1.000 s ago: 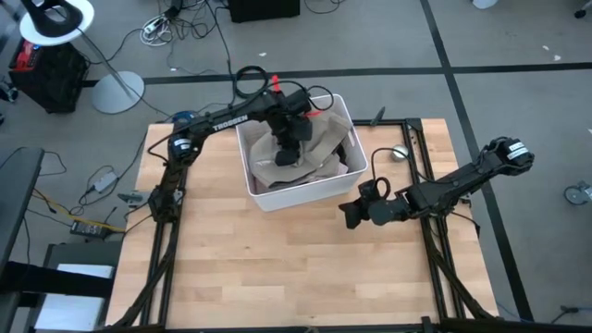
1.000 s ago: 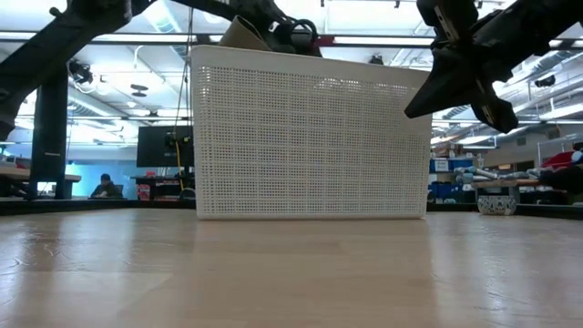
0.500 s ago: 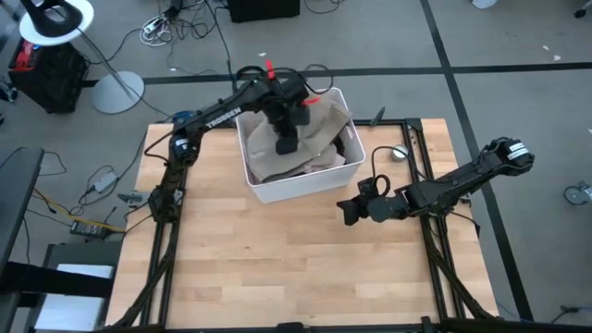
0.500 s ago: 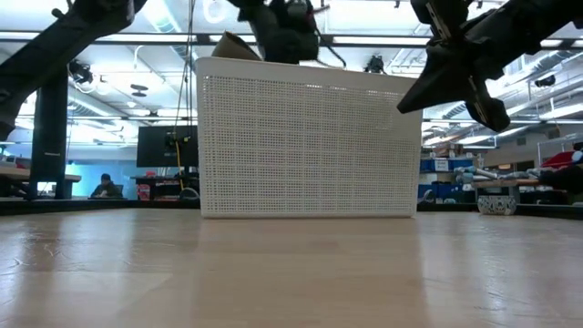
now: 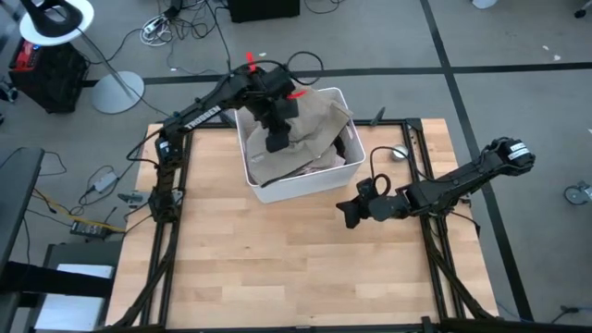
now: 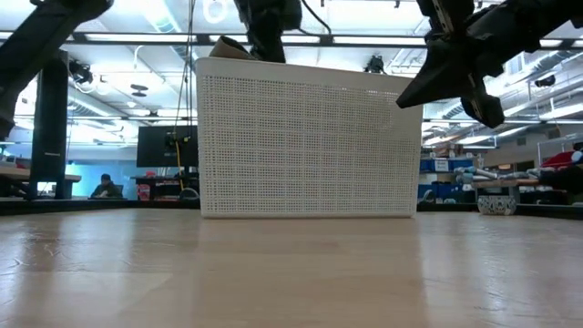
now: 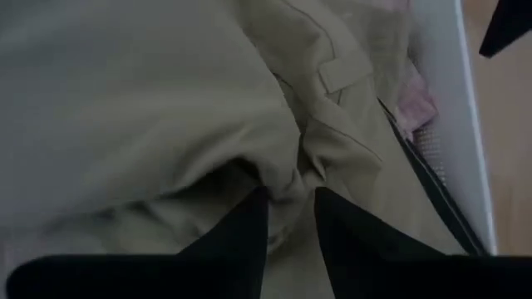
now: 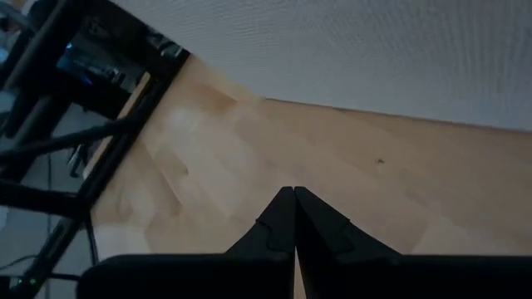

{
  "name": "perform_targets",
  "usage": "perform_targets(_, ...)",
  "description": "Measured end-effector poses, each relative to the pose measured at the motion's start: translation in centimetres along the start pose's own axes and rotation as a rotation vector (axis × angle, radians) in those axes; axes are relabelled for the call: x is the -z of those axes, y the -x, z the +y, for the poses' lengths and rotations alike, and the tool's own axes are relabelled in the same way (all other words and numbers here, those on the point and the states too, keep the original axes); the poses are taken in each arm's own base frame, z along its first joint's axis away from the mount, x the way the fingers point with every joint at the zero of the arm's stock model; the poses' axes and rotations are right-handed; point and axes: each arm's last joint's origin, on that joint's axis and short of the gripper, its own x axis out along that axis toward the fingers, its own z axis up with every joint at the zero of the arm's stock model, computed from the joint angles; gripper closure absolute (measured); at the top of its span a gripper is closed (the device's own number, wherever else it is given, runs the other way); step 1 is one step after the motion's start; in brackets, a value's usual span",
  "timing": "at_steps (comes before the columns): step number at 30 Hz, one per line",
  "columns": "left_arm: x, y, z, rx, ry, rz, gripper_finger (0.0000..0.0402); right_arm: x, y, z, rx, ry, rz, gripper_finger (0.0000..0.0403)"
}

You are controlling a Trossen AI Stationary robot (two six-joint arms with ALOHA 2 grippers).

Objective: Sort clothes
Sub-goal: Put the light brown shorts into the white laundry bin, then return to Home Position

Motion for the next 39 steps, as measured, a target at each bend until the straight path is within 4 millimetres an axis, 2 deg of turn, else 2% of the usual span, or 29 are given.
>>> perform_targets(6,0.6,2.5,-0.5,-0.039,0.096,-0.042,0.0296,-0.9,0.9,0.1,-0.038,0.115,-0.007,0.04)
perform_targets(15,1.1,6.1,-2.2,-0.037,0.274,-0.163,0.0296,-2.8,3.8,-0.5,-0.116,0.215,0.039,0.0401)
perform_targets(20,1.2,6.9,-3.8,-0.065,0.363,-0.182,0.0296,-3.5,5.5,-1.0,-0.141,0.25,0.02,0.0401)
perform_targets(25,1.3,7.5,-6.7,-0.135,0.377,-0.186,0.0296,-3.9,6.6,-1.5,-0.145,0.256,0.017,0.0402)
perform_targets(30,1.1,7.2,-10.3,-0.187,0.335,-0.2,0.0296,-4.0,7.2,-1.9,-0.144,0.276,0.039,0.0402)
perform_targets(39,1.1,6.6,-15.2,-0.233,0.31,-0.265,0.0296,-4.9,8.7,-1.6,-0.194,0.329,0.041,0.0402)
